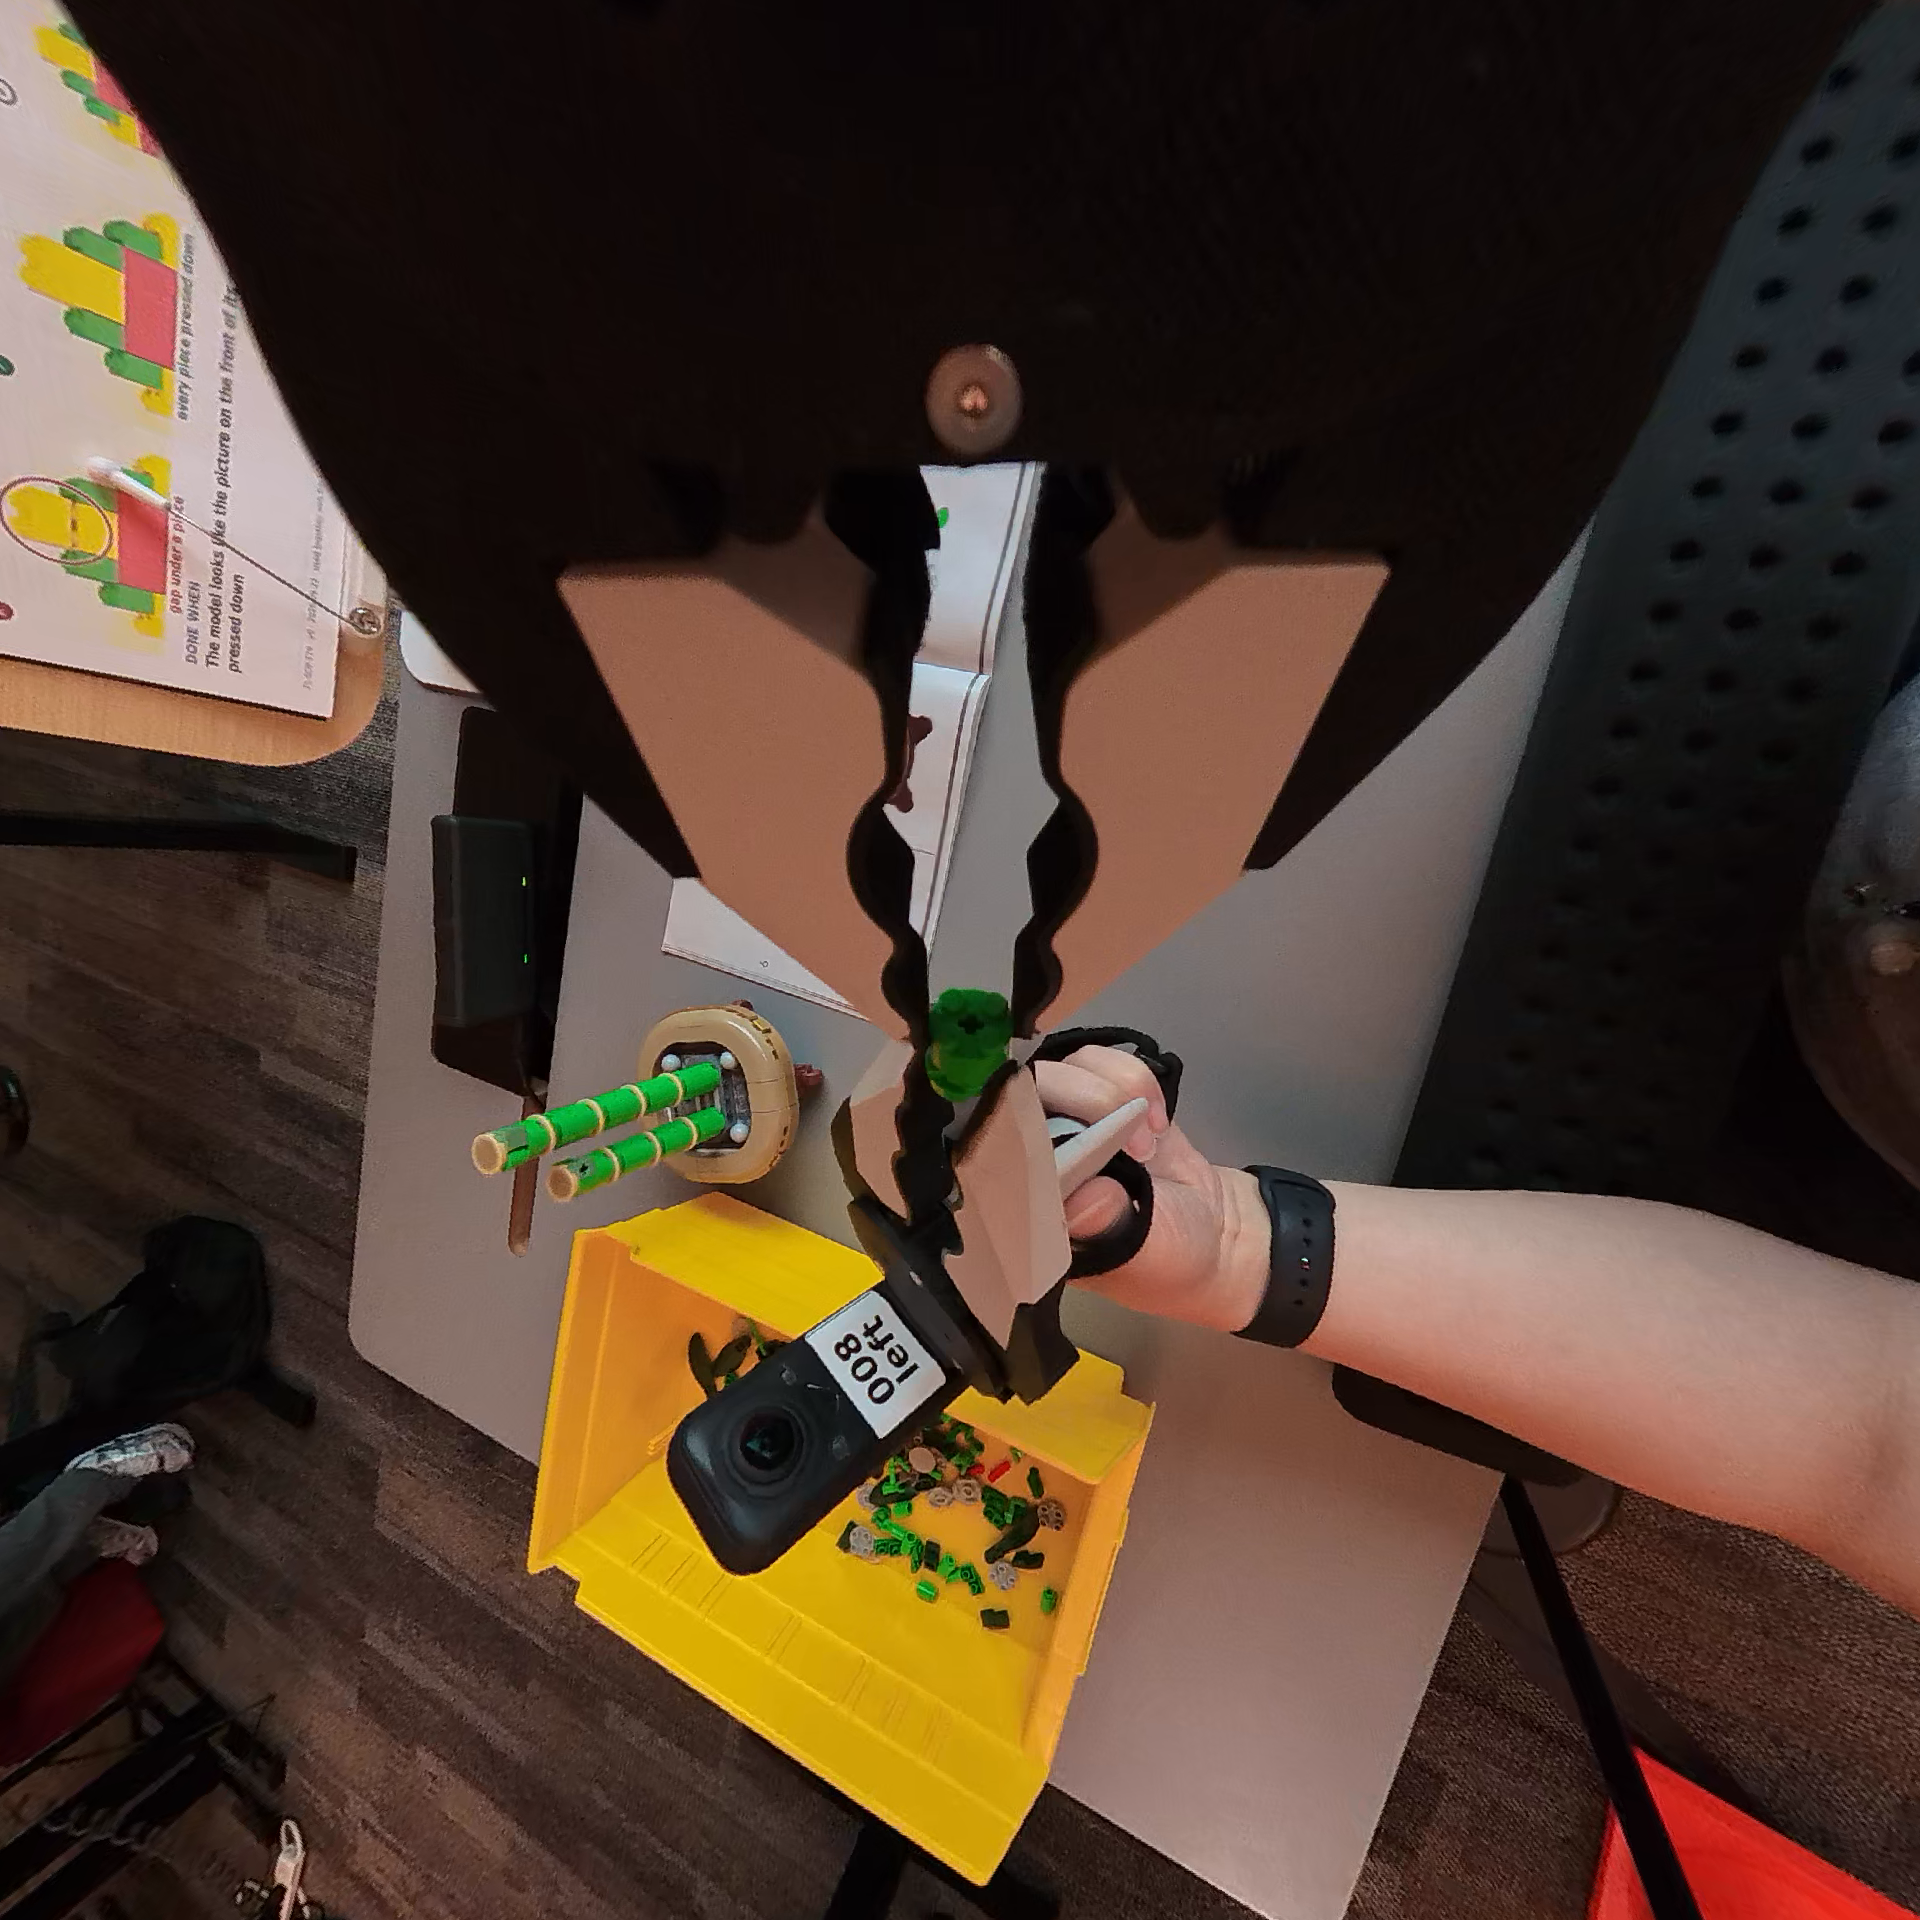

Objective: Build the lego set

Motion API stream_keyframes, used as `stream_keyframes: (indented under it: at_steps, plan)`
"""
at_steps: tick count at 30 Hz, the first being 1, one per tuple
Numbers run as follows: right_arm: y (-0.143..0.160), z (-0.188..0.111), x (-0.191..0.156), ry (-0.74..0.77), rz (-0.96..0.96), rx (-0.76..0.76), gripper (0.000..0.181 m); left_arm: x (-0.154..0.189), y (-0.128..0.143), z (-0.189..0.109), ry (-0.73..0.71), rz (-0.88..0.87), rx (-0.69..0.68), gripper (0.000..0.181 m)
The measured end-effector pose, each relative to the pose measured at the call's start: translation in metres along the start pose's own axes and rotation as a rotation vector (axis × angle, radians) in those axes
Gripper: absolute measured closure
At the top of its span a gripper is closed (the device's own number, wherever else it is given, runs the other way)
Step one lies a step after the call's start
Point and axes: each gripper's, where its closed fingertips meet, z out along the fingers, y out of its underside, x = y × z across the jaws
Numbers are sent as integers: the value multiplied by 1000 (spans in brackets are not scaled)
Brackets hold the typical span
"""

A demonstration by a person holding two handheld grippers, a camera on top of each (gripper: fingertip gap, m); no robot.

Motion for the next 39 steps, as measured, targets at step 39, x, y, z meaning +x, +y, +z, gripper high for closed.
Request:
stream_keyframes:
  at_steps: [39]
  plan:
    - [11, 6, -5, -83, 154, 51, 166, -4, 14, 1, -32, -7, -99, 168]
